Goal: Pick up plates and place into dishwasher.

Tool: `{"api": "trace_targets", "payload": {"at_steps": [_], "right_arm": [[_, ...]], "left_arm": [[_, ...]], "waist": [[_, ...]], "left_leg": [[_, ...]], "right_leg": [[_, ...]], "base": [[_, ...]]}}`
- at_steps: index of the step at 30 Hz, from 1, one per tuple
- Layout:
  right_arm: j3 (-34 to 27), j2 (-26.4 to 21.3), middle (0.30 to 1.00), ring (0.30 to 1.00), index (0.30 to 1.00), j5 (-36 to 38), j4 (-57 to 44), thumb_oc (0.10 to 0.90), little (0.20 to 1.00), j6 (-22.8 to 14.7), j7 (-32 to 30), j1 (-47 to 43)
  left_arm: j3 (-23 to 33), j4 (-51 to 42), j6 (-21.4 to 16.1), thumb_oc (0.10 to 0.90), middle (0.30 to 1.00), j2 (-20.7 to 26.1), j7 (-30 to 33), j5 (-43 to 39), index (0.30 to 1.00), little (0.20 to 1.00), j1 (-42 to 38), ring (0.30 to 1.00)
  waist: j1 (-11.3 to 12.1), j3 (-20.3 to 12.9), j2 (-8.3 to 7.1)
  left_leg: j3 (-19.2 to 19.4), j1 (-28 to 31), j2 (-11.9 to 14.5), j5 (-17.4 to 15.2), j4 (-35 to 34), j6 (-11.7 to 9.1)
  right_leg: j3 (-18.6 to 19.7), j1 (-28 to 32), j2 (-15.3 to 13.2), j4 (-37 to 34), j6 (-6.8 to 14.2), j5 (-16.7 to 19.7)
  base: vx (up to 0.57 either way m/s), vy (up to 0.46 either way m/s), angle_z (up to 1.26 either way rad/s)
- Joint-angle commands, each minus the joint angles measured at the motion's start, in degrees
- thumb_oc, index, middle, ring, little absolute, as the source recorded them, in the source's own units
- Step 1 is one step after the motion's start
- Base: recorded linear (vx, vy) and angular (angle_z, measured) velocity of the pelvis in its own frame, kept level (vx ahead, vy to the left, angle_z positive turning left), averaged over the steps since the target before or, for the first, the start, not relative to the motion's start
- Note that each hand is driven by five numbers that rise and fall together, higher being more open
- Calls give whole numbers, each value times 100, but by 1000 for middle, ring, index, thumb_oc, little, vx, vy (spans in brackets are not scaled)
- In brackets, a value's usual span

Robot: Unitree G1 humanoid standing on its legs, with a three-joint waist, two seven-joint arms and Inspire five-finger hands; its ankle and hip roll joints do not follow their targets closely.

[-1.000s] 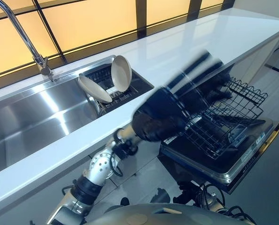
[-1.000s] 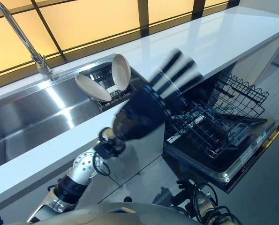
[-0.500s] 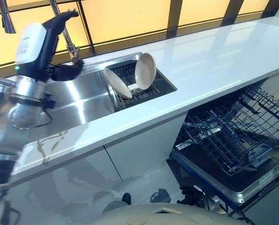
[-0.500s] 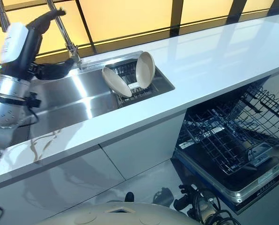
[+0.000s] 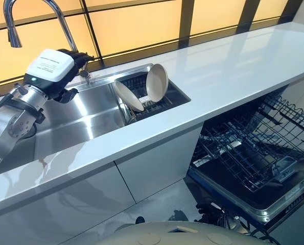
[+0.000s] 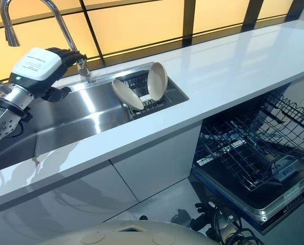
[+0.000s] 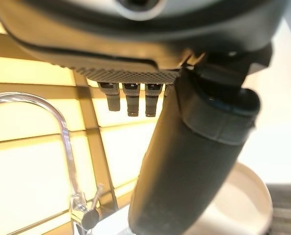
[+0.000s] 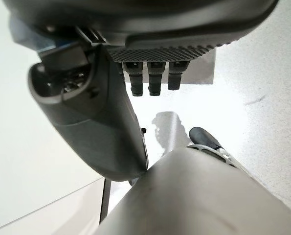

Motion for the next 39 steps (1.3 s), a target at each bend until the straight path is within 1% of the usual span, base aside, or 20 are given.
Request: {"api": "trace_targets", "payload": {"at_steps": [1,4,8,12,18,22,25,31,35,37,39], "right_arm": [[226,-375,900,900,900,-269,128,800,900,-29,173,-14],[234,-391,900,900,900,-245,134,800,900,4,197,-47],[224,-385,900,900,900,-293,177,800,900,14,197,-48],[202,-396,900,900,900,-347,210,800,900,33,207,-30],[189,-388,900,900,900,-399,254,800,900,-14,202,-6],[234,-424,900,900,900,-416,192,800,900,-31,225,2],[303,-468,900,900,900,-376,-20,800,900,69,269,28],[370,-474,900,900,900,-309,-205,800,900,185,268,31],[389,-491,900,900,900,-261,-299,800,900,239,269,37],[398,-507,900,900,900,-209,-336,800,900,261,256,36],[405,-522,900,900,900,-180,-375,800,900,288,249,39]], "left_arm": [[130,573,114,800,900,504,182,-22,900,900,-1594,900],[-376,683,137,800,900,453,-13,17,900,900,-2081,900],[-870,843,241,800,900,256,-415,124,900,900,-2452,900],[-1183,1024,399,800,900,74,-609,205,900,900,-2602,900],[-1382,1231,489,800,900,-181,-592,445,900,900,-2589,900],[-1613,1372,566,800,900,-396,-776,789,900,900,-2621,900],[-1774,1508,667,800,900,-529,-907,939,900,900,-2718,900],[-2026,1923,710,800,900,-816,-825,1337,900,900,-2830,900],[-2135,2120,827,800,900,-994,-912,1689,900,900,-2840,900],[-2161,2232,927,800,900,-1110,-881,1834,900,900,-2843,900],[-2183,2362,1102,800,900,-1232,-835,1920,900,900,-2849,900]], "waist": [[-128,-3,141],[-172,8,150],[-249,18,162],[-327,34,162],[-392,47,151],[-463,85,149],[-523,127,135],[-609,170,128],[-655,189,109],[-677,208,96],[-702,226,85]], "left_leg": [[608,579,-323,-1175,59,257],[647,591,-315,-1175,55,247],[698,587,-318,-1174,58,239],[753,578,-329,-1172,52,234],[804,542,-343,-1147,41,223],[838,508,-351,-1134,41,227],[853,487,-363,-1130,41,235],[879,449,-381,-1124,41,252],[896,423,-389,-1118,41,260],[897,412,-393,-1115,41,265],[895,401,-397,-1116,41,276]], "right_leg": [[315,-546,125,380,183,-100],[331,-545,138,377,190,-97],[376,-562,158,361,203,-81],[434,-575,178,305,218,-41],[487,-595,201,240,238,21],[519,-647,216,243,251,47],[546,-674,226,235,252,60],[595,-725,235,228,265,96],[634,-762,243,233,276,113],[658,-779,246,236,276,119],[686,-802,253,250,277,118]], "base": [[41,29,-6],[37,23,-4],[39,24,-8],[24,12,-10],[26,4,-7],[22,2,-6],[10,1,-4],[17,9,-7],[30,11,-5],[26,8,-5],[32,12,-6]]}}
